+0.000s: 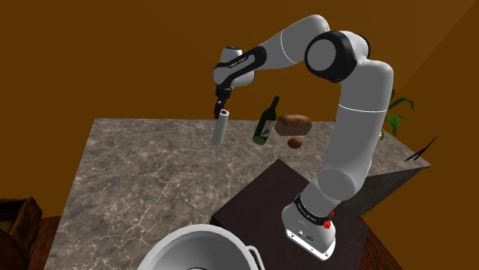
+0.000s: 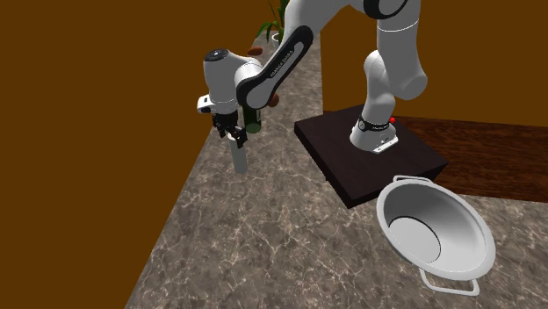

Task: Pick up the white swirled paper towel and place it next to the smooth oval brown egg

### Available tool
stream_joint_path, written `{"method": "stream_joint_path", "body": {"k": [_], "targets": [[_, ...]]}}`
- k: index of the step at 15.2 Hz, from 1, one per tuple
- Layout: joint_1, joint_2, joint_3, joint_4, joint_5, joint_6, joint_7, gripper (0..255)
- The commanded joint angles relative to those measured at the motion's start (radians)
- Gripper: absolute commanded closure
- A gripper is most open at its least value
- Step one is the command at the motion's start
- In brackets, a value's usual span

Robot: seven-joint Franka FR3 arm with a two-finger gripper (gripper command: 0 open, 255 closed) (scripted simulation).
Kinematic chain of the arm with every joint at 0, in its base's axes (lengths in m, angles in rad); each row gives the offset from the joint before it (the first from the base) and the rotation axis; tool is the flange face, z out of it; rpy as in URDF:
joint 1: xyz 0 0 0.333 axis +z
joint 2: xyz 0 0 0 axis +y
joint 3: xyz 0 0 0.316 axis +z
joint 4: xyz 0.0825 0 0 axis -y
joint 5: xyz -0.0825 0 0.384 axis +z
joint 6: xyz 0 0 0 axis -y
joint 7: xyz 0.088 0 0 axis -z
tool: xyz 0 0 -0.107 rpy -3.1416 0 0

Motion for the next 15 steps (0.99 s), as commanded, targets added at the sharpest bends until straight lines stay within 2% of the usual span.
{"method": "stream_joint_path", "body": {"k": [1, 10, 15], "targets": [[0.000, 0.000, 0.000, 0.000, 0.000, 0.000, 0.000, 255], [0.000, 0.000, 0.000, 0.000, 0.000, 0.000, 0.000, 255], [0.002, -0.041, -0.003, 0.014, -0.006, -0.055, 0.003, 255]]}}
